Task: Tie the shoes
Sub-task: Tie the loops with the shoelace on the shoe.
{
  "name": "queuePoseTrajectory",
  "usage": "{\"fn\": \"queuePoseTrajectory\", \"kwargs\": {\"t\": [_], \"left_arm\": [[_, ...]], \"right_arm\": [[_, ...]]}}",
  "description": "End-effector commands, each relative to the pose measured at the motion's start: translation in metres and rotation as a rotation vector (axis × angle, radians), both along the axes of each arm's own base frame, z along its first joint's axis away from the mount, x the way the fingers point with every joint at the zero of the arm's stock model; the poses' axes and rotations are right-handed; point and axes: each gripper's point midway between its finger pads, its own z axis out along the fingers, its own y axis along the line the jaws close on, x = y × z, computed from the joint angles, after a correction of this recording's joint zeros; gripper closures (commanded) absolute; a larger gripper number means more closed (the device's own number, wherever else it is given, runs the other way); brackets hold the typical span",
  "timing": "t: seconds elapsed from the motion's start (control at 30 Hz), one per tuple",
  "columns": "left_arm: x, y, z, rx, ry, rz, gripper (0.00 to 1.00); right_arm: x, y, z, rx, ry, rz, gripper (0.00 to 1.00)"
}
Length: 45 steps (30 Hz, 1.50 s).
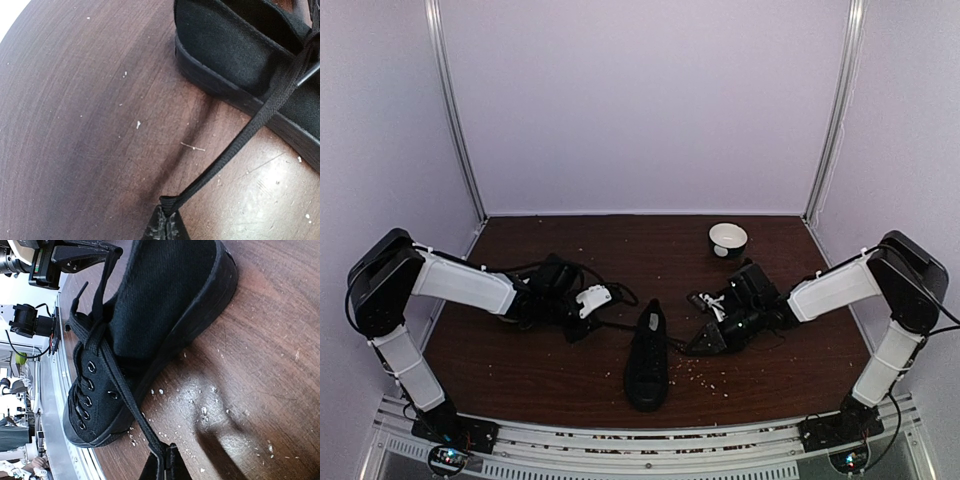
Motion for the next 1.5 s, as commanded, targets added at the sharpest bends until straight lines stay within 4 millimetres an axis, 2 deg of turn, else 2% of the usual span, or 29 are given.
{"fn": "queuePoseTrajectory", "kwargs": {"t": [0.0,0.1,0.13,0.2,0.23,0.3,0.33,0.4,0.47,0.57,0.63,0.7,0.8,0.9,1.07,1.33,1.47], "left_arm": [[-0.002,0.01,-0.003,0.0,0.03,0.027,1.0],[-0.012,0.003,0.002,-0.036,0.04,-0.034,1.0],[-0.017,-0.004,0.01,-0.081,0.036,-0.075,1.0],[-0.031,-0.018,0.029,-0.171,0.015,-0.159,1.0],[-0.036,-0.024,0.04,-0.211,-0.005,-0.19,0.97],[-0.041,-0.03,0.055,-0.253,-0.038,-0.222,0.76],[-0.042,-0.03,0.059,-0.259,-0.048,-0.228,0.7],[-0.046,-0.027,0.062,-0.255,-0.058,-0.238,0.64],[-0.05,-0.023,0.063,-0.25,-0.061,-0.237,0.63],[-0.052,-0.02,0.067,-0.273,-0.074,-0.221,0.63],[-0.05,-0.023,0.071,-0.294,-0.075,-0.213,0.67],[-0.047,-0.032,0.078,-0.316,-0.063,-0.224,0.7],[-0.047,-0.049,0.079,-0.301,-0.066,-0.281,0.7],[-0.042,-0.059,0.067,-0.254,-0.042,-0.327,0.7],[-0.05,-0.064,0.046,-0.187,0.012,-0.399,0.72],[-0.045,-0.08,0.04,-0.139,-0.022,-0.428,0.71],[-0.037,-0.082,0.037,-0.118,-0.047,-0.398,0.74]], "right_arm": [[0.002,-0.011,-0.02,-0.065,0.03,-0.021,1.0],[0.008,-0.004,-0.01,-0.043,0.008,-0.006,1.0],[0.011,-0.001,-0.003,-0.029,-0.006,0.0,1.0],[0.015,0.005,0.014,0.006,-0.046,0.017,0.87],[0.016,0.007,0.022,0.022,-0.064,0.027,0.82],[0.018,0.008,0.036,0.037,-0.096,0.042,0.76],[0.018,0.007,0.04,0.028,-0.11,0.044,0.73],[0.019,0.0,0.047,-0.006,-0.147,0.038,0.7],[0.022,-0.006,0.055,-0.044,-0.189,0.028,0.67],[0.041,-0.006,0.08,-0.084,-0.287,-0.031,0.67],[0.046,0.008,0.098,-0.11,-0.375,-0.01,0.7],[0.038,0.03,0.107,-0.109,-0.41,0.055,0.73],[0.036,0.047,0.109,-0.046,-0.378,0.078,0.73],[0.034,0.054,0.104,-0.009,-0.345,0.086,0.73],[0.03,0.052,0.101,-0.001,-0.341,0.084,0.73],[0.027,0.051,0.097,0.008,-0.324,0.089,0.72],[0.027,0.049,0.098,0.015,-0.32,0.085,0.72]]}}
